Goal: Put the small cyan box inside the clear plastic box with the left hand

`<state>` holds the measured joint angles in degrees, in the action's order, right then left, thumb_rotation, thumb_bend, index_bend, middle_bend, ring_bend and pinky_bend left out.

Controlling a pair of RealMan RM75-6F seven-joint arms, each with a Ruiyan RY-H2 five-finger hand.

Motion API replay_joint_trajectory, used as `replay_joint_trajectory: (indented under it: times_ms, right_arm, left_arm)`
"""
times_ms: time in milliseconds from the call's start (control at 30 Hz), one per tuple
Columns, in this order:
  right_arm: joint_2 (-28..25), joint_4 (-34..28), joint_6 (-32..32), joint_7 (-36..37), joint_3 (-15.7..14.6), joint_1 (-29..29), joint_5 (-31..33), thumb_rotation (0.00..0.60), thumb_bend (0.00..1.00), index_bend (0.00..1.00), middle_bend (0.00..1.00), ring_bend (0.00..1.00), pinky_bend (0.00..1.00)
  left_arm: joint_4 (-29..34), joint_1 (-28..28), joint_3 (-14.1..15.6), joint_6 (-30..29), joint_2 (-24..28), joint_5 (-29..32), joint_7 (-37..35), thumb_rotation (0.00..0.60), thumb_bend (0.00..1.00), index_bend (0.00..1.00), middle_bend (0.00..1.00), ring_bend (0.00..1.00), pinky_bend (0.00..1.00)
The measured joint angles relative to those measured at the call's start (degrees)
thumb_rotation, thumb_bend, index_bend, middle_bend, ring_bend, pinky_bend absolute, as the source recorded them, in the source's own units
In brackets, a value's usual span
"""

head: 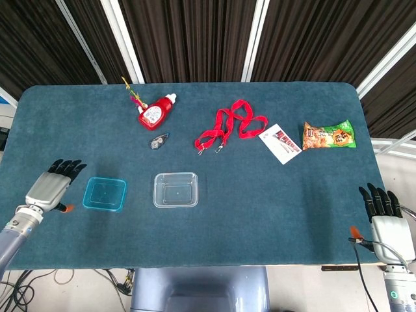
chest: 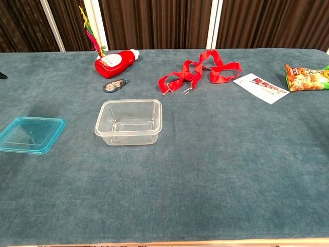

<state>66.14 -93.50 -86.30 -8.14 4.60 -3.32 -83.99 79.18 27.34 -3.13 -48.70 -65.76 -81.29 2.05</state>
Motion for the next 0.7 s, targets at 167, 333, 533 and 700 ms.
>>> replay_joint_trajectory:
  times_ms: [167, 333, 533, 700]
  right_arm:
    - [-0.1, -0.1, 0.0, -0.3, 0.0, 0.1, 0.2, 0.6, 0.31, 0.04, 0.04, 0.04, 0.0]
    - [-0.2, -0.3, -0.1, -0.3, 0.1, 0.2, 0.4, 0.6, 0.31, 0.04, 0.04, 0.04, 0.0]
    - [-0.3, -0.5, 0.0, -0.5, 0.1, 0.3, 0.7, 0.6, 0.31, 0.04, 0.04, 0.04, 0.0]
    - [-0.4, -0.6, 0.3, -0.6, 0.1, 0.3, 1.0, 0.6, 0.31, 0.04, 0.04, 0.04, 0.0]
  left_arm:
    - [-2.5, 1.7, 0.9, 1.6, -1.6, -2.4, -5.6, 0.6, 0.05, 0.0, 0.0, 0.0, 0.0]
    - [-6.3, 2.9, 2.8, 2.0, -3.4, -5.9, -9.6, 0.6, 0.05, 0.0, 0.0, 0.0, 0.0]
    - [-10.1, 3.8, 4.1, 2.3, -6.4, -7.3, -14.8, 0.6, 0.05, 0.0, 0.0, 0.0, 0.0]
    - [-13.6, 4.8, 5.0, 1.4, -9.1, -8.8, -17.5, 0.6, 0.05, 0.0, 0.0, 0.0, 0.0]
